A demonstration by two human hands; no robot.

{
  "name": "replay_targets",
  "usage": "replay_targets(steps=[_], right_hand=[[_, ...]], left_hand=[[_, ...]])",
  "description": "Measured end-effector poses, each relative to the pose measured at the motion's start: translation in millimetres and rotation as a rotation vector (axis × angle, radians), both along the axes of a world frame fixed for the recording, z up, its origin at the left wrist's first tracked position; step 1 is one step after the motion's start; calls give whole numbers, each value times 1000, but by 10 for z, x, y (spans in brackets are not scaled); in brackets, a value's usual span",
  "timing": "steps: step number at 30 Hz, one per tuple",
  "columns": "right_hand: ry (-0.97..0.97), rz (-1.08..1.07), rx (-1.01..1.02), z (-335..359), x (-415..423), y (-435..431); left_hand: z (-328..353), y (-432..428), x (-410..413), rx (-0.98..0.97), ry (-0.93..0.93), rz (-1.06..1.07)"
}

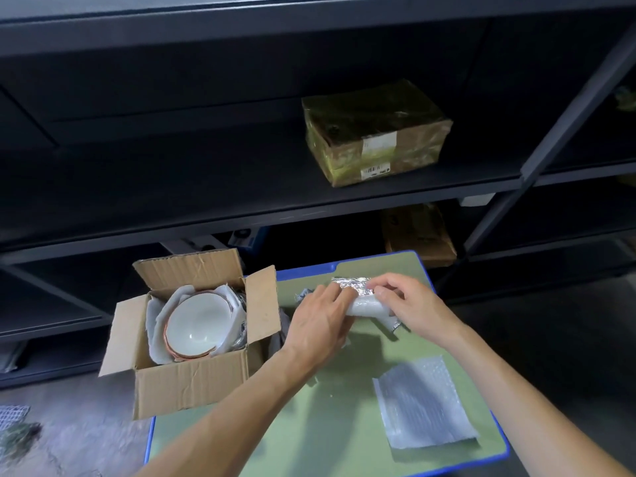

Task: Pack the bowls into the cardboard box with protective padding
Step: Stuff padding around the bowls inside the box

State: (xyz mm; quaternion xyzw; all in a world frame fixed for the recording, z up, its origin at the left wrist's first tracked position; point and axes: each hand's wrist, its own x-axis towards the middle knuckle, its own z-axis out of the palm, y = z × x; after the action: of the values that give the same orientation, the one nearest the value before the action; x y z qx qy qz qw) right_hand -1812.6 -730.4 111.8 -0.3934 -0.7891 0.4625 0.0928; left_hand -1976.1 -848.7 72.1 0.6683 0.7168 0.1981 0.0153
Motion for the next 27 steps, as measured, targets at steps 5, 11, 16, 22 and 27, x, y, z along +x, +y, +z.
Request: replay_targets(steps=[5, 11, 16, 22, 27], right_hand=[[-118, 147, 163, -45, 33, -248], [-199, 100, 108, -94, 136, -412], [-210, 119, 116, -42, 145, -433], [-109, 182, 147, 104, 124, -493], [-120, 277, 209, 195, 73, -522]], left_hand=[[-65, -112, 2, -47, 16, 16], [-79, -236, 64, -125, -94, -55], [-64, -273, 129, -152, -84, -117], [73, -326, 93, -246, -190, -23], [205, -351, 23, -271, -182, 0]])
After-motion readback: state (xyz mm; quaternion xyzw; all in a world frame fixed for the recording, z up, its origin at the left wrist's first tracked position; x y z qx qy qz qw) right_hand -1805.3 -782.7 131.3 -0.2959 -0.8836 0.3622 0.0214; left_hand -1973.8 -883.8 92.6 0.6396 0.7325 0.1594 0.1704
